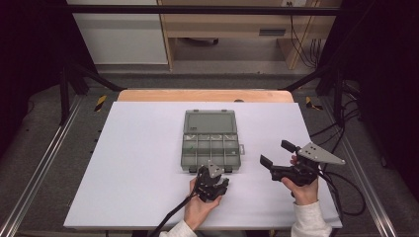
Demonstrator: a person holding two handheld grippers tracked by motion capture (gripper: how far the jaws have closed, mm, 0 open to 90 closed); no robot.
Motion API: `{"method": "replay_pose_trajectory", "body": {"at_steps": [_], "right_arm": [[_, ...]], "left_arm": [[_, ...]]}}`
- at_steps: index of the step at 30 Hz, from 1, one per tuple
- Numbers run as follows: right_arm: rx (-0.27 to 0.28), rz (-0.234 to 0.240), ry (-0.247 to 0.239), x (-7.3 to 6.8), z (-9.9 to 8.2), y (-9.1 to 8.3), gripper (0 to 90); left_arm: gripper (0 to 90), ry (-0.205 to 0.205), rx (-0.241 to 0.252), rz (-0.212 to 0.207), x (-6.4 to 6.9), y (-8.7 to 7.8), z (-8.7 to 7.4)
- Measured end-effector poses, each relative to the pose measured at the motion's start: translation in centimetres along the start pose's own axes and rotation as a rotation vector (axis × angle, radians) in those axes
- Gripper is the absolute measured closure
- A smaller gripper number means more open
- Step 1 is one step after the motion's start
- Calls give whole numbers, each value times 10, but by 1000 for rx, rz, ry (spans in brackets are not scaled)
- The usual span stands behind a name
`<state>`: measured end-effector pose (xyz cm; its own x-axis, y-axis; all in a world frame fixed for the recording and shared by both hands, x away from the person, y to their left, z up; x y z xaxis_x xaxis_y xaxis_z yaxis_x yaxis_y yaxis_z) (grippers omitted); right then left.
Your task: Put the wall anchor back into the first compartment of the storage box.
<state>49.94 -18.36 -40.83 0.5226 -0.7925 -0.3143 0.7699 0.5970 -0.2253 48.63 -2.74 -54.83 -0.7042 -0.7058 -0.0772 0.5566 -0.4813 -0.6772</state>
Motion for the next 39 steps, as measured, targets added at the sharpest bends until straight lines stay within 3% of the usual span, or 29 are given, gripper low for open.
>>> {"method": "replay_pose_trajectory", "body": {"at_steps": [5,11,18,22,33,39], "right_arm": [[1,0,0,0,1,-1,46],[2,0,1,0,0,0,46],[-1,0,2,0,0,0,46],[-1,1,2,0,0,0,46],[-5,2,1,0,-1,0,46],[-4,3,2,-1,-1,0,46]], "left_arm": [[733,6,-14,20,-2,0,-1],[833,5,-32,16,-4,-2,-2],[843,17,-29,-8,-4,-3,-3],[844,15,-3,-27,-3,-6,-1],[845,32,58,-44,-12,-42,14],[845,50,102,-23,-22,-66,30]]}}
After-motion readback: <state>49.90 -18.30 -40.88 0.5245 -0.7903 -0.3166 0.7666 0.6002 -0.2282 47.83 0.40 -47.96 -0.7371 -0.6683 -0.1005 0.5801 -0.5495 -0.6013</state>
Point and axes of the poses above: each handheld gripper's, and its own axes: y roughly forward along the jaws, z roughly out of its top, x roughly to its right, the point moved 10 cm from there along y, roughly forward along the jaws, and after that the axes turned 11 degrees about y, right-handed, at the moved point
